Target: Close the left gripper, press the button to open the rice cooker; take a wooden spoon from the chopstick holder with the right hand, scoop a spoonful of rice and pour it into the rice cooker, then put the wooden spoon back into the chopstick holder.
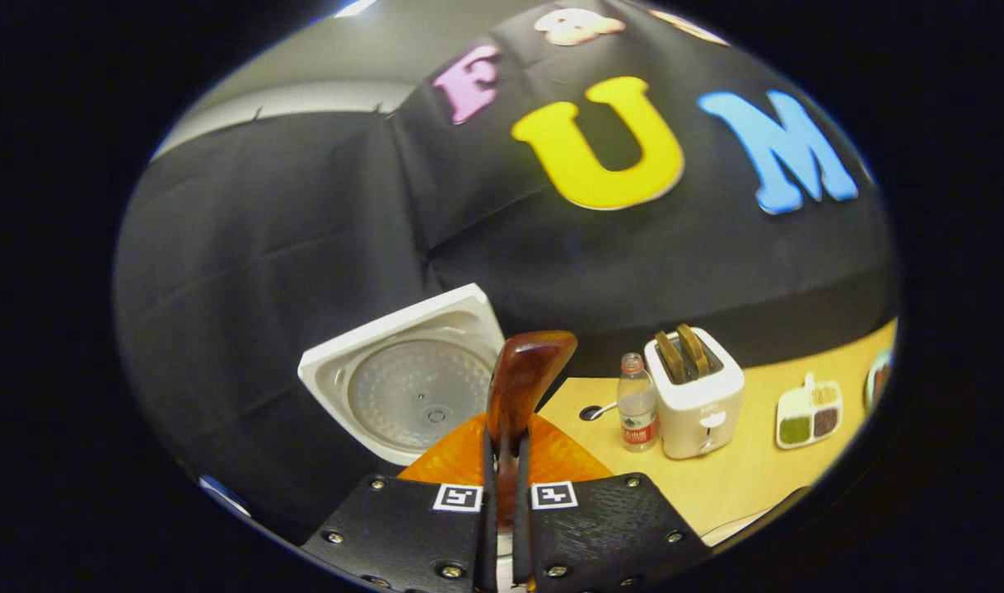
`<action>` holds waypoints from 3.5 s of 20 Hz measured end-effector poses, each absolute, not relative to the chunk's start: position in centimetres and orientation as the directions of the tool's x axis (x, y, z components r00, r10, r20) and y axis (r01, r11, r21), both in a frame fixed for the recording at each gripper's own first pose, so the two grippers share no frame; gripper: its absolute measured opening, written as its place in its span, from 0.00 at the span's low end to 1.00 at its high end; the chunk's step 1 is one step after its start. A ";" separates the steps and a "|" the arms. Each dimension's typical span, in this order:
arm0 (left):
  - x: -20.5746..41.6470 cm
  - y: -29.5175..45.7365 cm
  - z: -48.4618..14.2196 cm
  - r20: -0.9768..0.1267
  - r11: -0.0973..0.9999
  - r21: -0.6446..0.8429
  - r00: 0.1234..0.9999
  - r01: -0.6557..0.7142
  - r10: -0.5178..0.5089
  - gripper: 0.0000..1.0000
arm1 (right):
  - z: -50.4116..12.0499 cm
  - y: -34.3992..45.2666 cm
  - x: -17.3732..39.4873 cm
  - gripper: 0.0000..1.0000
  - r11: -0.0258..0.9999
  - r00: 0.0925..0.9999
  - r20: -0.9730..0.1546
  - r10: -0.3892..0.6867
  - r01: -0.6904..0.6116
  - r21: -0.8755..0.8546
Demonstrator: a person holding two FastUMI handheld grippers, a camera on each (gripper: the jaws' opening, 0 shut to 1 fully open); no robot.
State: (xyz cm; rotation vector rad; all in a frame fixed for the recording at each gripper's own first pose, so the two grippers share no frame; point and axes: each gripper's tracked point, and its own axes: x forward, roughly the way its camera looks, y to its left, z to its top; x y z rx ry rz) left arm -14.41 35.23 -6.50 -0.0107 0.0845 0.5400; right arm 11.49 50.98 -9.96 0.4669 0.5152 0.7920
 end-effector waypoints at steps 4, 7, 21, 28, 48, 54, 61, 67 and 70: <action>-11.8 33.3 -5.8 -0.076 0.886 0.002 0.883 -0.464 0.463 0.98 | -9.9 44.4 13.4 0.08 0.670 0.684 -0.262 0.681 -0.436 0.601; -9.3 31.6 -4.7 -0.049 0.907 -0.007 0.906 -0.422 0.421 0.98 | -9.3 39.8 14.1 0.07 0.684 0.724 -0.260 0.639 -0.380 0.623; -0.3 21.8 -2.9 -0.003 0.967 -0.053 0.969 -0.248 0.248 0.98 | -8.6 17.8 16.2 0.07 0.856 0.886 -0.289 0.364 -0.195 0.480; 1.9 17.7 -1.4 0.022 0.980 -0.043 0.980 -0.195 0.196 0.98 | -11.1 9.0 15.7 0.08 0.901 0.914 -0.330 0.234 -0.077 0.427; 0.7 11.7 -0.3 -0.036 0.980 0.087 0.982 -0.180 0.184 0.98 | -25.5 0.3 11.9 0.08 0.944 0.838 -0.534 0.113 0.077 0.320; -0.1 11.1 0.1 -0.035 0.977 0.095 0.980 -0.193 0.197 0.95 | -27.9 1.3 10.9 0.10 0.934 0.812 -0.564 0.148 0.073 0.349; 0.2 11.6 -0.4 -0.046 0.976 0.055 0.976 -0.212 0.215 0.95 | -26.2 0.0 9.7 0.68 0.970 0.835 -0.534 0.131 0.002 0.242; 1.8 12.8 -0.3 -0.034 0.974 0.034 0.974 -0.223 0.224 0.95 | -21.4 -2.9 9.0 0.99 0.991 0.886 -0.463 0.026 0.040 0.132; 3.3 14.5 0.2 -0.019 0.968 0.027 0.968 -0.249 0.249 0.95 | -17.7 -3.3 8.8 0.99 0.995 0.915 -0.404 0.006 0.033 0.090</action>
